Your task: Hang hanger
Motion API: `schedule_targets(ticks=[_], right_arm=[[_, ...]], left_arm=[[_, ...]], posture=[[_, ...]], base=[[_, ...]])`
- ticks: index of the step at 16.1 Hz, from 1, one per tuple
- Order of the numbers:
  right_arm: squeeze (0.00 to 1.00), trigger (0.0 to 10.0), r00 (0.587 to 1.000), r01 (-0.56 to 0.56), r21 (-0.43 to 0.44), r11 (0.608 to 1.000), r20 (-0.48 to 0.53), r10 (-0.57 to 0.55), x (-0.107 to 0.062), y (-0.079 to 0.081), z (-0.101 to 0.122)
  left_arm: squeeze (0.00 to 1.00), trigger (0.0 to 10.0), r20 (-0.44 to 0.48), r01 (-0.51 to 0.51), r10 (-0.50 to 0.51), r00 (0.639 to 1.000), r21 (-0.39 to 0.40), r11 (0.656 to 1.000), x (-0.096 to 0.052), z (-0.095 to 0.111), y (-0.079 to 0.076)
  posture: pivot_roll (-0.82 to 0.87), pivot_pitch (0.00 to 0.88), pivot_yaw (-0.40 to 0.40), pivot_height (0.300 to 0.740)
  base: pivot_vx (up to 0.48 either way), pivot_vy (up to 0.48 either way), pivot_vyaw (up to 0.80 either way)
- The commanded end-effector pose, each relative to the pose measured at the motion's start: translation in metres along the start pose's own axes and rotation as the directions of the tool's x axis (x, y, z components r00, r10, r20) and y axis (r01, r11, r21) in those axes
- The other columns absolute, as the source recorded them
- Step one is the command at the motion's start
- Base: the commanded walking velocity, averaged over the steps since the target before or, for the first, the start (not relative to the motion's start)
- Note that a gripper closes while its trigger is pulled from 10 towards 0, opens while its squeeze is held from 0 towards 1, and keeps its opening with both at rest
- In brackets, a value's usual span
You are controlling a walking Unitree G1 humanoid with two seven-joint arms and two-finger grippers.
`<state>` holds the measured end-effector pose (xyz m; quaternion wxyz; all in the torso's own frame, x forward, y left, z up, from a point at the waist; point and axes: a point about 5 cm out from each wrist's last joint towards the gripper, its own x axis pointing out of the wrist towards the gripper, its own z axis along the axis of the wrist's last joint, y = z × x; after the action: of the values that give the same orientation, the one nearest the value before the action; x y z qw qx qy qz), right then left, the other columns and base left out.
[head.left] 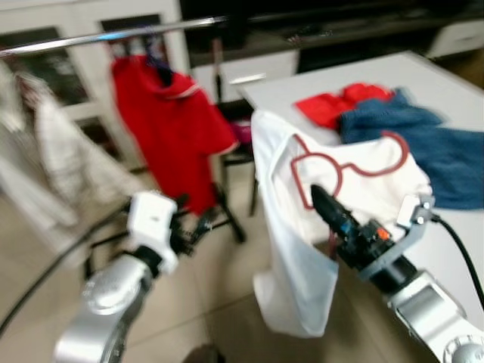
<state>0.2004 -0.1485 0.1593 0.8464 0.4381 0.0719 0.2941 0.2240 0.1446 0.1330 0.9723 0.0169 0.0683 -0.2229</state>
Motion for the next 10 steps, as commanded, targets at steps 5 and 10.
schedule_targets(ticks=[5, 10], right_arm=[[0.0, 10.0, 0.999, 0.032, 0.006, 0.999, 0.031, -0.032, 0.003, 0.004, -0.005], [0.0, 10.0, 0.993, 0.097, -0.024, 0.995, 0.068, -0.095, 0.002, -0.004, -0.001]], left_arm=[[0.0, 10.0, -0.015, -0.02, 0.019, 1.0, -0.032, 0.999, -0.001, 0.0, 0.0], [0.0, 10.0, -0.047, 0.025, -0.026, 0.999, -0.012, 1.0, 0.003, -0.008, -0.007]], posture=[[0.04, 0.084, -0.002, 0.74], [0.02, 0.078, 0.037, 0.74]], base=[[0.0, 0.0, 0.8], [0.0, 0.0, 0.8]])
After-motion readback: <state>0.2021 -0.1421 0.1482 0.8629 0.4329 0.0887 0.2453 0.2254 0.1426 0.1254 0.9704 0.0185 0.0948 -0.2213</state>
